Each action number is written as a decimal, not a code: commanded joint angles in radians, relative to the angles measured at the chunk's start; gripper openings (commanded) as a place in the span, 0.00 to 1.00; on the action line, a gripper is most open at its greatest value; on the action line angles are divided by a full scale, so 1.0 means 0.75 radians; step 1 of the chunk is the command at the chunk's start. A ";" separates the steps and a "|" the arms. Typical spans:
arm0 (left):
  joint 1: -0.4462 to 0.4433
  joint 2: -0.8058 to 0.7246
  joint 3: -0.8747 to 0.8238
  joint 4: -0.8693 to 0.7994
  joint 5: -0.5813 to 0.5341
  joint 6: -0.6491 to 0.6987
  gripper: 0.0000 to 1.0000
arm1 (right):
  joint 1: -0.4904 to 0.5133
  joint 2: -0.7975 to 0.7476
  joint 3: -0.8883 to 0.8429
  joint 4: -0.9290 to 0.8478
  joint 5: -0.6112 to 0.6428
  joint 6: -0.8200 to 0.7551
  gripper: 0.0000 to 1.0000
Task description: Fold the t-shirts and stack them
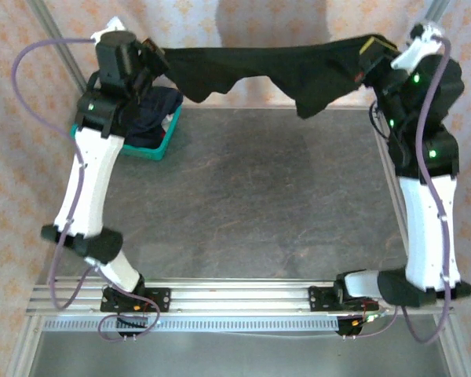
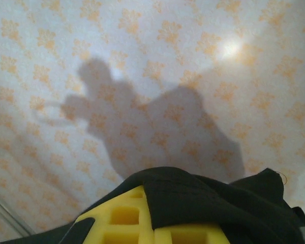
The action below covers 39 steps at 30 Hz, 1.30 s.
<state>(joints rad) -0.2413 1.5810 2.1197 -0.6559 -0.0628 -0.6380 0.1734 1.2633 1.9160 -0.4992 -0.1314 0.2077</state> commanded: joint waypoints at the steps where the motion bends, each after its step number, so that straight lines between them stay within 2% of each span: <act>1: 0.013 -0.140 -0.467 0.180 -0.003 -0.025 0.00 | -0.009 -0.131 -0.372 0.047 0.023 0.001 0.00; 4: 0.014 -0.231 -0.866 0.279 0.038 -0.091 0.00 | -0.009 -0.281 -0.770 0.091 -0.034 0.084 0.00; 9: 0.008 -0.252 -1.372 0.396 0.053 -0.187 0.00 | -0.009 -0.409 -1.372 0.187 -0.203 0.284 0.00; 12: 0.005 -0.240 -1.601 0.500 0.047 -0.239 0.00 | -0.006 -0.413 -1.665 0.313 -0.317 0.410 0.00; 15: 0.000 -0.169 -1.715 0.562 0.047 -0.261 0.00 | -0.005 -0.378 -1.838 0.410 -0.368 0.469 0.00; 20: -0.024 -0.030 -1.781 0.625 0.049 -0.303 0.00 | -0.005 -0.302 -1.942 0.417 -0.338 0.456 0.00; 24: -0.050 -0.022 -1.806 0.634 0.019 -0.327 0.00 | -0.005 -0.294 -1.985 0.387 -0.336 0.462 0.00; 31: -0.073 -0.117 -1.848 0.550 -0.010 -0.352 0.00 | -0.004 -0.459 -1.990 0.291 -0.357 0.506 0.00; 39: -0.085 -0.339 -1.958 0.378 -0.079 -0.380 0.00 | -0.001 -0.604 -1.953 0.120 -0.424 0.541 0.00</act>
<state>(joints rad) -0.3016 1.3731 0.6861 -0.2790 -0.0471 -0.9005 0.1730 0.8215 0.4274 -0.3294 -0.4236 0.5877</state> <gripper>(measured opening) 0.053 0.046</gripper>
